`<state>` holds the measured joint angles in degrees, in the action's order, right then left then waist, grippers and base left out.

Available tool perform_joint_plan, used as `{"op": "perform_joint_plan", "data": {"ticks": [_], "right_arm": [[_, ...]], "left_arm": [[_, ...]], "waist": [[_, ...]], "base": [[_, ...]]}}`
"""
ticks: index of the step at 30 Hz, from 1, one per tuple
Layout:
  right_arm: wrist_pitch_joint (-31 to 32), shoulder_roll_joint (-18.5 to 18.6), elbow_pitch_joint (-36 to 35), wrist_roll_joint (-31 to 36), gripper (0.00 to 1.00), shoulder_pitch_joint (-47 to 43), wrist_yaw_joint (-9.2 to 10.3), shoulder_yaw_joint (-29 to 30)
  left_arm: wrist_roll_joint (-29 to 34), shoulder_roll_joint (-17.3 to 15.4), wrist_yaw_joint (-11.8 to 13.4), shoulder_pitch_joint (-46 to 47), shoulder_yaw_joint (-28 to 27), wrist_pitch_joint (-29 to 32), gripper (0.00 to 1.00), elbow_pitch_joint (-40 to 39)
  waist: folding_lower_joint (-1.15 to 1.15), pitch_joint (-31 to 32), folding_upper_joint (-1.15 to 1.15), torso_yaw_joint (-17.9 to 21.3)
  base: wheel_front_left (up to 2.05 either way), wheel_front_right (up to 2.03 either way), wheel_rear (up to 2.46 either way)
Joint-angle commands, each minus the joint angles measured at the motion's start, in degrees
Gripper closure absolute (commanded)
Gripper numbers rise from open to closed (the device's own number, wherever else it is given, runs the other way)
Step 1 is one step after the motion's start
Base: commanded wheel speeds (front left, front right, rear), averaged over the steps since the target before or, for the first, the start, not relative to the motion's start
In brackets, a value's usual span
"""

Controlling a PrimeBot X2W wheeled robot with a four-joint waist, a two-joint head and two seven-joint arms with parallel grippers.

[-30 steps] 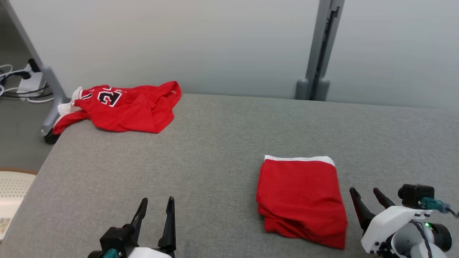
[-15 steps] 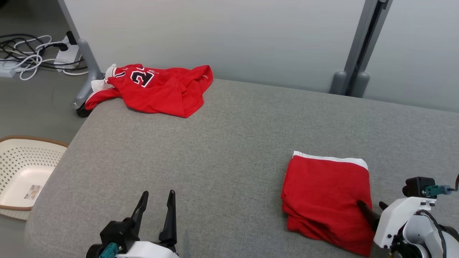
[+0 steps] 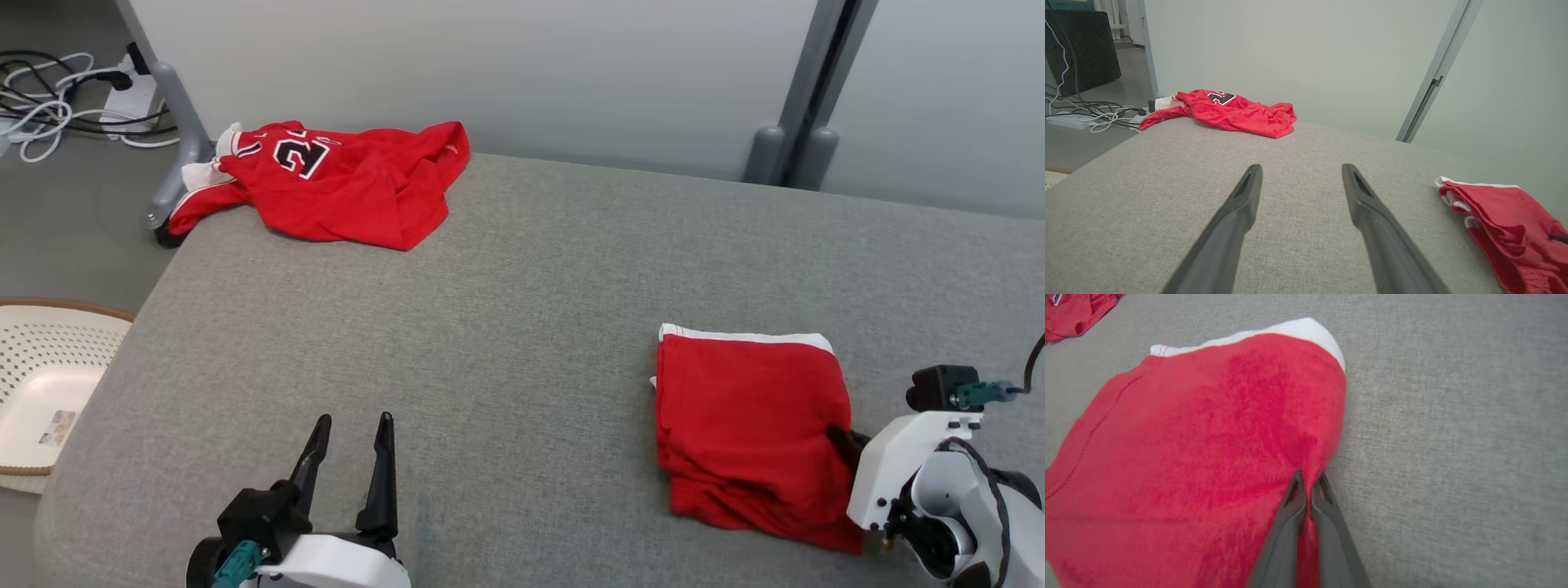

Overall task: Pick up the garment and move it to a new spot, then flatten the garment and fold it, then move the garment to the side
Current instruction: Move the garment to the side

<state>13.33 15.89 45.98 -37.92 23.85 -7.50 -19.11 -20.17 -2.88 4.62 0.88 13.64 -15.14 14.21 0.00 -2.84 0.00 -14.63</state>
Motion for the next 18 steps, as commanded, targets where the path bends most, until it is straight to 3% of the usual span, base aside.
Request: {"op": "perform_joint_plan", "data": {"ticks": [1,6,18], "right_arm": [[-0.9,1.1,0.4,0.0,1.0,0.9,0.01,-0.2],[-3.4,2.8,0.9,0.5,1.0,3.6,0.01,-2.7],[-8.4,6.1,2.6,0.2,1.0,9.7,0.01,-6.5]], "left_arm": [[0.3,-0.2,-0.1,1.2,-0.2,0.0,0.0,-0.3],[0.7,-0.1,-0.2,1.8,-0.4,0.0,0.0,-1.2],[2.2,-0.2,-0.9,4.0,0.3,0.0,0.0,-2.2]], "waist": [[0.0,-0.7,0.0,1.2],[0.0,-2.1,0.0,5.5],[0.0,-6.5,0.0,20.5]], "base": [[0.0,0.0,0.0],[0.0,0.0,0.0],[0.0,0.0,0.0]]}}
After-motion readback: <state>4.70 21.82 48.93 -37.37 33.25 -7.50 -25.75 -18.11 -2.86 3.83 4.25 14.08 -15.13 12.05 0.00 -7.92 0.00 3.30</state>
